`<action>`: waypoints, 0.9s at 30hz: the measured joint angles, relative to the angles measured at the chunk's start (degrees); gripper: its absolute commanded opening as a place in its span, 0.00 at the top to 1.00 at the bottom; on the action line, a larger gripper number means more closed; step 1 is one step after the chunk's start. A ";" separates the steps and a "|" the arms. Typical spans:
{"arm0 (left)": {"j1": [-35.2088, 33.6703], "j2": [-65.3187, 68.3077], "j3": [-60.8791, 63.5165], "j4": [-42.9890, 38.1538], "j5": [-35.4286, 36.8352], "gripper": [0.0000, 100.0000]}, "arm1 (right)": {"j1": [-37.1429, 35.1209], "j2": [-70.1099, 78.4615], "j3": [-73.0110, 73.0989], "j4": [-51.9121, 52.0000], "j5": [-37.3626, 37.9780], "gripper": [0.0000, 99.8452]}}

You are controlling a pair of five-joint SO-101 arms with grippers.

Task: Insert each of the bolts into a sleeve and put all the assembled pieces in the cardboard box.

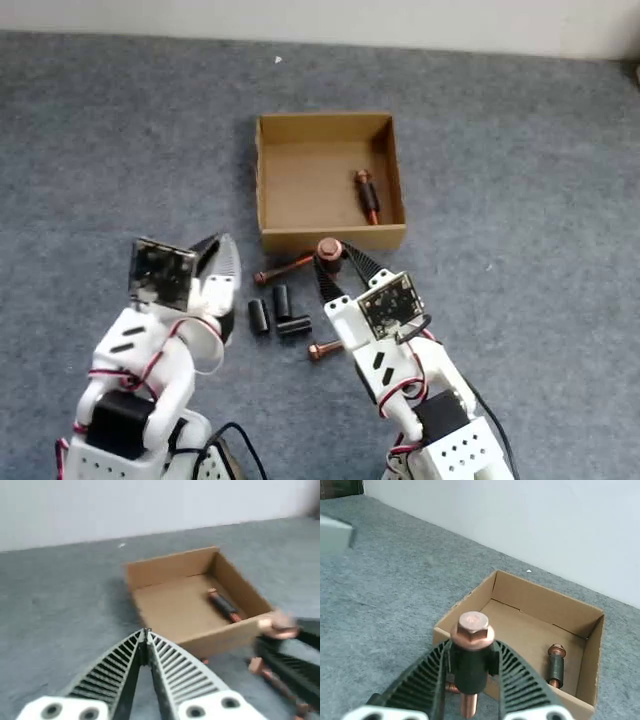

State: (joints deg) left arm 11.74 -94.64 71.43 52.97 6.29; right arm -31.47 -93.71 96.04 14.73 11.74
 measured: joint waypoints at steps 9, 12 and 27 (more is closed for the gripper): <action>-10.55 -9.05 16.09 -0.18 0.00 0.99 | 2.64 0.00 0.00 7.12 0.00 0.99; -12.40 -9.05 21.36 -2.46 0.00 0.99 | 3.34 0.00 -0.09 12.75 0.00 0.99; -17.41 -8.79 24.44 -6.86 0.00 0.99 | 7.12 23.56 -26.46 23.65 -2.81 0.99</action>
State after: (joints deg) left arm -5.67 -103.43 95.87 46.11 6.29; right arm -24.35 -70.15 69.58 38.37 8.92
